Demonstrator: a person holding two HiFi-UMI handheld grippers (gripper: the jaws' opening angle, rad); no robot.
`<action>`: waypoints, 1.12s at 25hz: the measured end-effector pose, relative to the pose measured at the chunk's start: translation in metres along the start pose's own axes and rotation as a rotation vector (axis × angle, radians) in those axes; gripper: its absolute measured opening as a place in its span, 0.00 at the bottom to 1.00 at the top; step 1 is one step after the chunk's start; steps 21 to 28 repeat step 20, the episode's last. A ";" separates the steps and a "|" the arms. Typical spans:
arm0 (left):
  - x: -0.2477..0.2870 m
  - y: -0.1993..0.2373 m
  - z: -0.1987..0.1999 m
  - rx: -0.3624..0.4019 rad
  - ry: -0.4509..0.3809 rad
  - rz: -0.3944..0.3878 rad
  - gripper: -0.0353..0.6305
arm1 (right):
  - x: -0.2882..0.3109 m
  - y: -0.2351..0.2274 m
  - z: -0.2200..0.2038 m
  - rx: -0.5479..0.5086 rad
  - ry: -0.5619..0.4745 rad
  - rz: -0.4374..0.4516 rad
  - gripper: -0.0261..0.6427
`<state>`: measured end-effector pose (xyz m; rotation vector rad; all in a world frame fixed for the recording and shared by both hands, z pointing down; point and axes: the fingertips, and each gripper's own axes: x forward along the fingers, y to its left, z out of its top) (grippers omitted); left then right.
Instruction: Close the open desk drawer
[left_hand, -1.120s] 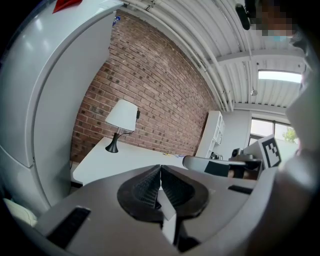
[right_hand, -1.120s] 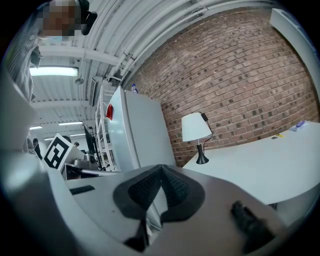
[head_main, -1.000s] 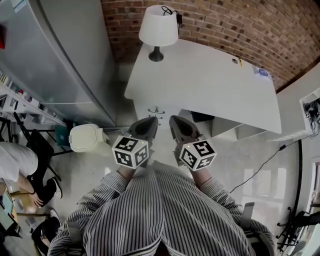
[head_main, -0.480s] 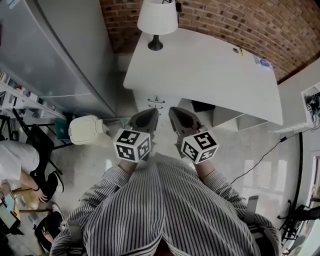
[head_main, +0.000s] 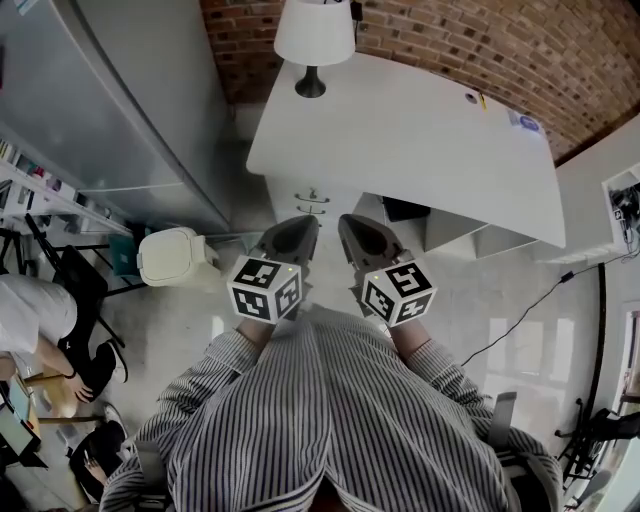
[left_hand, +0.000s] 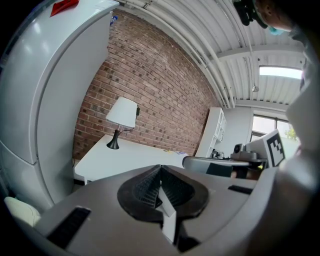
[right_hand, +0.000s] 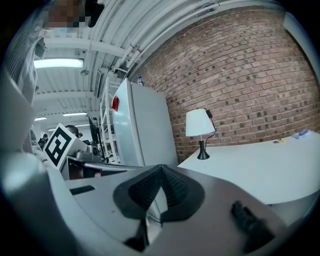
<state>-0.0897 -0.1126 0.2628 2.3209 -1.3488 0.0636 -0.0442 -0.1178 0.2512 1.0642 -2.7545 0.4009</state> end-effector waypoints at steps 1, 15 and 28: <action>0.000 -0.001 -0.001 -0.006 0.003 -0.004 0.07 | 0.000 0.000 -0.001 0.000 0.001 -0.001 0.06; -0.005 -0.006 -0.017 -0.023 0.073 -0.033 0.07 | 0.000 0.004 -0.006 0.002 0.020 -0.007 0.06; -0.008 0.005 -0.025 -0.036 0.115 0.008 0.07 | 0.008 0.012 -0.006 -0.008 0.034 0.016 0.06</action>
